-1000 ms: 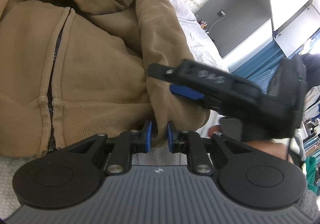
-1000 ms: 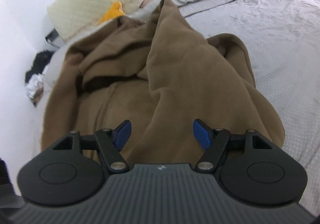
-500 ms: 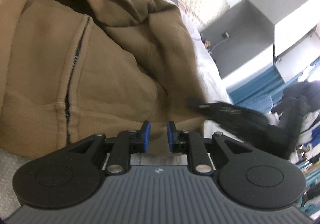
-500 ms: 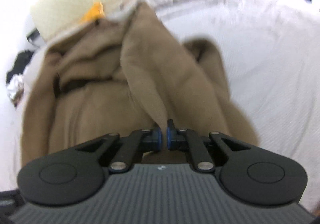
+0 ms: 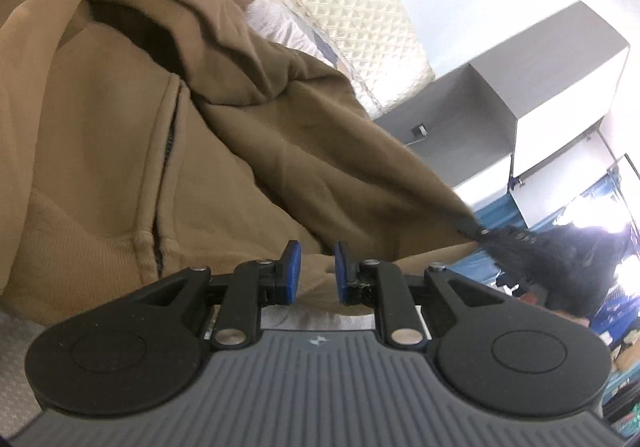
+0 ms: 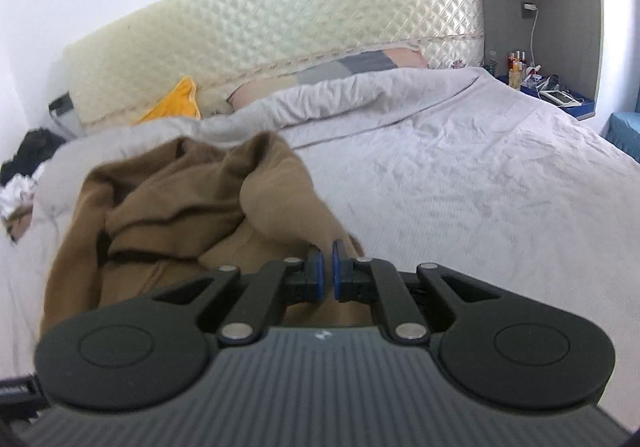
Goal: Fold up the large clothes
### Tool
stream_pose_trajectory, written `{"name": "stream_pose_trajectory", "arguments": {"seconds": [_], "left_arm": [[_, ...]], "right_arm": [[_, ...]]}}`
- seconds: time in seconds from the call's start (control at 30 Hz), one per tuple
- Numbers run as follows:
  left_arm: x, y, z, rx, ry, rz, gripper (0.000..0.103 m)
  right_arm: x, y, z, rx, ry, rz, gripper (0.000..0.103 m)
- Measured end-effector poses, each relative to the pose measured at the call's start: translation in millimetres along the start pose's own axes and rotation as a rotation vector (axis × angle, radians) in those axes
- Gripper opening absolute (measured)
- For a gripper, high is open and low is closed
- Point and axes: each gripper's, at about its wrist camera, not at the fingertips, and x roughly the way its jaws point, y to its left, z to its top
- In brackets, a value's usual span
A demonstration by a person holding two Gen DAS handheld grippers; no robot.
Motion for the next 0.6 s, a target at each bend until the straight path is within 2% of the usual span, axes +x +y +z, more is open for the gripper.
{"name": "stream_pose_trajectory", "arguments": {"seconds": [0.2,0.3,0.47,0.6], "left_arm": [[11,10,1,-0.005,0.029,0.029,0.02],[18,12,1,-0.009,0.049,0.044,0.02],[31,14,-3,0.012,0.089,0.073,0.02],[38,18,1,0.04,0.096,0.083,0.02]], "right_arm": [[20,1,54,-0.116,-0.062,-0.1,0.007],[56,-10,82,-0.125,-0.064,-0.179,0.007],[128,-41,113,-0.065,-0.034,-0.281,0.007],[180,-55,137,-0.073,-0.011,-0.328,0.007]]}}
